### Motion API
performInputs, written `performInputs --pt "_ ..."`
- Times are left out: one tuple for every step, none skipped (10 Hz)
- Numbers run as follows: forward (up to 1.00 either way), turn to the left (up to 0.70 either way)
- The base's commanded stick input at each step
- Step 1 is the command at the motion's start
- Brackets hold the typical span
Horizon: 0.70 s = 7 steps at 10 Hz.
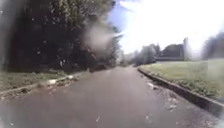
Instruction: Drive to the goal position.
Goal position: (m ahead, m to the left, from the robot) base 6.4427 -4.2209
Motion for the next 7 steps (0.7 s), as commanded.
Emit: performInputs --pt "0.45 0.00" --pt "0.45 0.00" --pt "0.45 0.00" --pt "0.45 0.00" --pt "0.45 0.00" --pt "0.45 0.00" --pt "0.45 0.00"
